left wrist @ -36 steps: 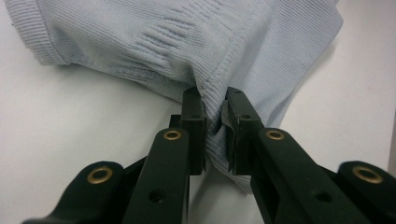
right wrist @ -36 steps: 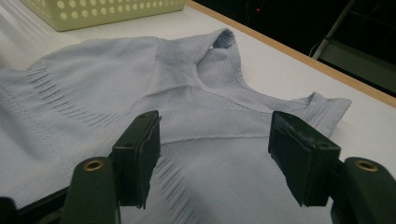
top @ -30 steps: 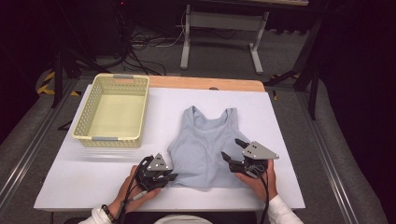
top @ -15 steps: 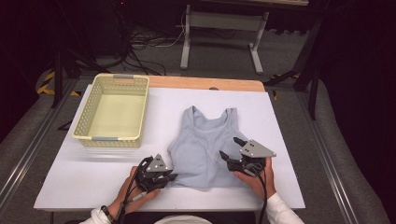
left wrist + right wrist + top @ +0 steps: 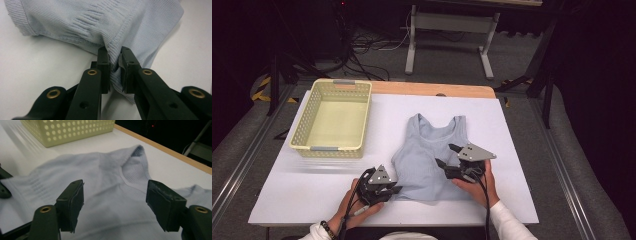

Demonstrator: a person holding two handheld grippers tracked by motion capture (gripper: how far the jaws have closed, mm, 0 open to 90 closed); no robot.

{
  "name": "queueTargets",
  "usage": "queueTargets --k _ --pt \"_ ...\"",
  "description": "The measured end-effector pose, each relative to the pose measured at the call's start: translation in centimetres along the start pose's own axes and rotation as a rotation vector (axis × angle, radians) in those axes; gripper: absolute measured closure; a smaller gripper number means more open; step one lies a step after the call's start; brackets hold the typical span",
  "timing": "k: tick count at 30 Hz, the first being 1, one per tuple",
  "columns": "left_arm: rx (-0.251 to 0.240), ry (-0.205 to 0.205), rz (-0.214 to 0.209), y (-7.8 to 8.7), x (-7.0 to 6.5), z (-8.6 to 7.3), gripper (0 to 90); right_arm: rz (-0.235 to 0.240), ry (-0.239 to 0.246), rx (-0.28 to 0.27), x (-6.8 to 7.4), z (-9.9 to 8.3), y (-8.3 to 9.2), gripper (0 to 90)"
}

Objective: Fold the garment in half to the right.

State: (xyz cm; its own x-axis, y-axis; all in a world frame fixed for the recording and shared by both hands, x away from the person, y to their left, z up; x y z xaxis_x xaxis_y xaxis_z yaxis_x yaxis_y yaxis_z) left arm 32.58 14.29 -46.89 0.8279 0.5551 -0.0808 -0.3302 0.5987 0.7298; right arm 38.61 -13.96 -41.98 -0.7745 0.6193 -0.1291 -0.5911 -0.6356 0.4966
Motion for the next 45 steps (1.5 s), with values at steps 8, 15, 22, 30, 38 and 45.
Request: queueTargets --k 8,15,22,30,38,45 --pt "-0.006 -0.01 0.01 0.0 -0.1 -0.1 79.8 0.148 0.075 0.074 3.2 3.8 -5.2 34.5" --pt "-0.014 0.005 -0.002 0.0 0.0 -0.2 79.7 0.207 0.163 0.143 5.6 5.7 -8.4 42.1" --pt "-0.015 0.002 -0.001 0.0 0.0 -0.2 79.6 0.23 0.178 0.277 6.8 5.2 -11.4 38.8" --pt "-0.013 -0.001 0.004 0.0 -0.1 -0.2 79.5 0.166 0.209 0.348 7.3 4.4 -12.6 54.3" --pt "-0.011 -0.005 0.006 0.0 -0.1 -0.2 79.2 0.204 0.229 0.351 7.6 4.3 -12.6 80.8" --pt "-0.011 -0.027 0.034 0.2 -0.2 -0.1 79.7 0.183 0.216 0.281 7.4 4.9 -11.5 85.7"
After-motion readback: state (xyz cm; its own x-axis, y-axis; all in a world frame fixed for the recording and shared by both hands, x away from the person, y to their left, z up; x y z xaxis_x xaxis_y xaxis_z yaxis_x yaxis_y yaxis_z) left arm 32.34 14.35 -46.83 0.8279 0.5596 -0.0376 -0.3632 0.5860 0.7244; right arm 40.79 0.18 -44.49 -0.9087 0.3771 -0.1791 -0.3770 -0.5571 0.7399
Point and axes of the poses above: each handheld gripper's, and its own axes: y roughly backward along the jaws, z roughly out of its top, x roughly to its left, the point moved 1 cm from there along -y, roughly forward along the jaws, and after that the axes turned 4 degrees about x, right-handed, at the moved point
